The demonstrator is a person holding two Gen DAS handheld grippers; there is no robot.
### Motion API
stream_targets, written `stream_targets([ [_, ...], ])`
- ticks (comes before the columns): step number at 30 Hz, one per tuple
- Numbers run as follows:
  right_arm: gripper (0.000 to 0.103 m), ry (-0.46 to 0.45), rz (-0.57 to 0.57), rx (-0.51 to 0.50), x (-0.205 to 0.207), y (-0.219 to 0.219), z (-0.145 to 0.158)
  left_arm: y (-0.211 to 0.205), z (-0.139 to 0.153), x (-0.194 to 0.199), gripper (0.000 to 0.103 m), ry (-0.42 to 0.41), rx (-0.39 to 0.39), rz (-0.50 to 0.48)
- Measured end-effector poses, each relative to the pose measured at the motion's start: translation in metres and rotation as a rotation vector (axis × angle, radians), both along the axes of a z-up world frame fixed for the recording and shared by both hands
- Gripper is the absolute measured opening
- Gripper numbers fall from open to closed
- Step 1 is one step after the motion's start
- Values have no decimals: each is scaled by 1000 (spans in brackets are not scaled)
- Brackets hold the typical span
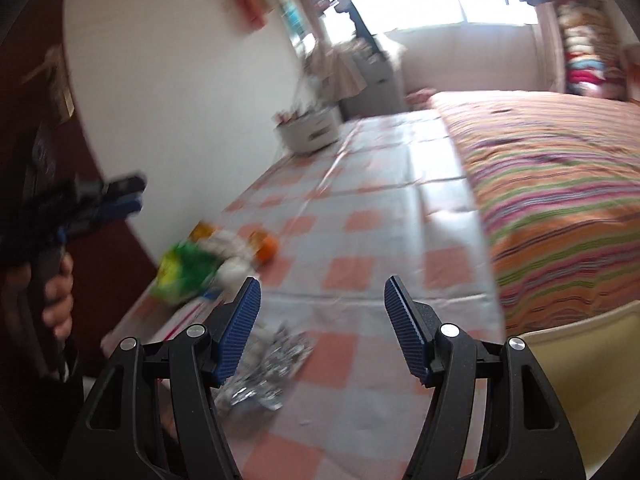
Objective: Collect trash
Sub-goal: 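Reach the right tool to the silver blister pack and close on it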
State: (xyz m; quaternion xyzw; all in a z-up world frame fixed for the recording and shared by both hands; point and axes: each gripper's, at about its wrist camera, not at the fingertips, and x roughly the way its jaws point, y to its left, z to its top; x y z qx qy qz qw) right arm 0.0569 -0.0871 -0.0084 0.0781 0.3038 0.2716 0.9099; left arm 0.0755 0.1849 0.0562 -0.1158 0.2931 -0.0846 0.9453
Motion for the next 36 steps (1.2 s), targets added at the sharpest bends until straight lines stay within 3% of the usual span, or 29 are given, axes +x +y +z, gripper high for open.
stream_targets([
  [4,64,57,151,-54,-6,50,-13,27,-5,-5,65,12,9,48],
  [11,59,86,309,-107,-21,89,-25,63,-10,-13,65,18,-19,118],
  [22,45,142,190,-187,7,68,-37,78,-18,-13,65,46,-25,148],
  [30,45,221,141,-230,15,65,-57,84,-30,-9,65,86,-8,159],
  [36,46,268,152,-204,17,68,-63,94,-40,-8,65,110,-19,183],
])
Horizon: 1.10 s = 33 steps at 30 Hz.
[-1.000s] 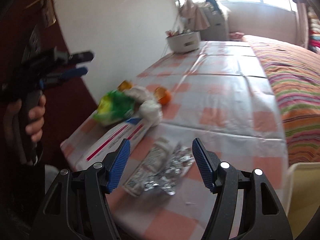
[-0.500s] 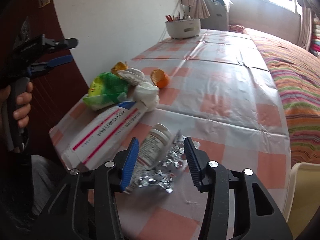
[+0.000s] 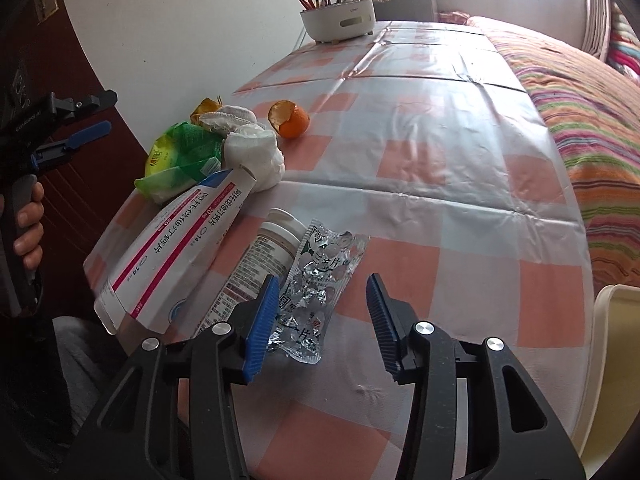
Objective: Collect trash
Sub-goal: 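Reach the right tool to the silver blister pack and close on it, then grasp the green snack bag with the left tool while the right tool holds the blister pack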
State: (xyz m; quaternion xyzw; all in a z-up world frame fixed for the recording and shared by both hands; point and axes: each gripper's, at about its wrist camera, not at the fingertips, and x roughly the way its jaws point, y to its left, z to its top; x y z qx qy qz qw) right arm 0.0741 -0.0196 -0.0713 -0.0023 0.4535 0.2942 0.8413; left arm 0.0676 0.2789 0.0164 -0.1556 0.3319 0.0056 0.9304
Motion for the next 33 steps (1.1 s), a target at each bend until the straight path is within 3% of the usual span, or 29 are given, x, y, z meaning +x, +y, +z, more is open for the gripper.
stream_targets([
  [7,45,31,12,-15,3,11,-8,3,-7,2,65,19,-15,5],
  [9,37,19,12,-25,5,14,-8,5,-8,3,65,20,-18,8],
  [10,27,20,15,-19,6,14,-7,6,-9,3,65,21,-21,12],
  [15,21,-21,-1,-22,5,16,-1,10,-17,7,65,35,-54,40],
  [25,21,-115,-126,135,11,-29,37,1,-26,4,65,54,-16,73],
  [33,21,-161,-175,200,7,-55,54,-6,-30,6,65,76,19,35],
])
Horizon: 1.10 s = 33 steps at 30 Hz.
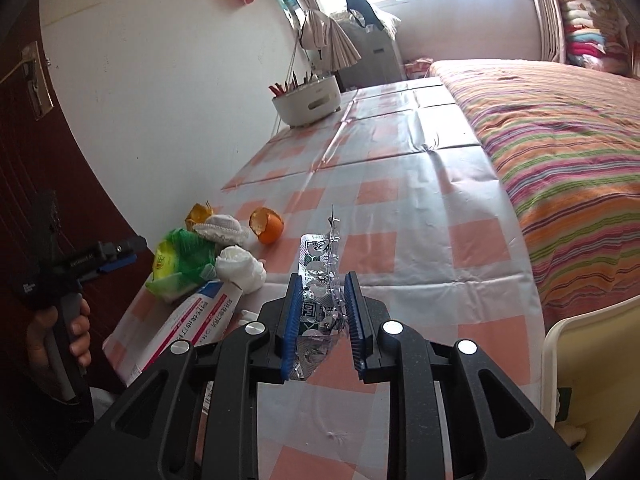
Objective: Collect trash
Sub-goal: 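Grasp the green snack bag with the left tool while the right tool holds the blister pack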
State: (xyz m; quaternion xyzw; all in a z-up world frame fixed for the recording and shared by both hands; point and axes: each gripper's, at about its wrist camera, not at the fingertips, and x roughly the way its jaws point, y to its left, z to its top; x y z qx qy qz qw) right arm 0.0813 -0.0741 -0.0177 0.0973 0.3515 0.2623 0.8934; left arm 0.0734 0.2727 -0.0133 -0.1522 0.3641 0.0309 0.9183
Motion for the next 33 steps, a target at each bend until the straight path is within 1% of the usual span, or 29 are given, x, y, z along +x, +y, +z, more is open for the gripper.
stream_targets([
  [4,21,-3,-2,7,1,1,0,1,-3,1,65,9,20,-8],
  [8,21,-12,12,3,0,9,-1,2,-16,6,65,64,37,-20],
  [11,21,-11,20,9,0,11,-1,4,-27,11,65,93,16,-11],
  [15,21,-7,31,7,1,12,-4,10,-36,20,65,117,-56,-2],
  [17,21,-4,33,5,0,13,-5,15,-40,26,65,127,-70,28],
  [25,21,-2,29,10,-1,8,-5,20,-52,42,64,150,-42,95],
  [29,21,-3,28,10,-2,5,-4,24,-53,42,64,150,-67,118],
  [31,21,-2,26,13,-2,4,-4,26,-49,38,64,132,-97,112],
  [33,21,-4,27,14,-2,3,-4,27,-48,35,64,116,-106,130],
])
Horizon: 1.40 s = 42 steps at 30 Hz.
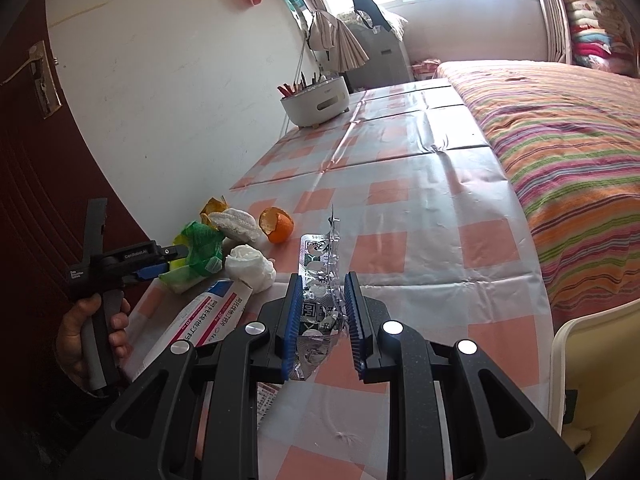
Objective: Collect trash
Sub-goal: 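Grasp the green snack bag with the left tool while the right tool holds the blister pack, then carry the blister pack over the cream bin and open the right tool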
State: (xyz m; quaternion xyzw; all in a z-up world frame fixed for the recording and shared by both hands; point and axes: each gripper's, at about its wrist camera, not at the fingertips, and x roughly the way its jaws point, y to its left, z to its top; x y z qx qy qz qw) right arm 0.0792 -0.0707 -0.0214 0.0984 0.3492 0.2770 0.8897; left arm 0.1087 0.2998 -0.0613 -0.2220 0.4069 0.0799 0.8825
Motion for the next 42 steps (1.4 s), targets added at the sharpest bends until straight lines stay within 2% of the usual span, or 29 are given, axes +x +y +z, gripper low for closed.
stream_targets([
  [8,21,1,7,5,1,2,0,7,-1,2,65,25,-33,39],
  [13,21,7,8,4,3,1,-2,18,-2,-2,68,28,-80,109],
  [14,21,7,8,3,4,1,-2,20,-4,-2,74,39,-87,113],
  [18,21,7,10,8,5,2,-2,20,-7,1,74,17,-137,80],
  [20,21,7,14,10,5,3,-2,16,-5,4,74,5,-123,65],
  [22,21,5,17,6,5,4,-2,10,-3,8,74,3,-70,60],
  [23,21,6,17,7,6,4,-3,8,-2,10,72,4,-60,60],
  [25,21,6,13,8,5,1,-3,8,-6,13,60,12,-68,65],
  [27,21,4,8,11,4,-1,-2,9,-10,16,27,23,-78,53],
  [30,21,1,-6,15,3,-7,-1,10,-14,16,21,11,-132,40],
  [34,21,-8,-25,20,0,-14,1,4,-8,14,16,-35,-139,26],
  [42,21,-26,-68,20,-5,-34,4,-38,38,0,15,-198,-64,-35],
])
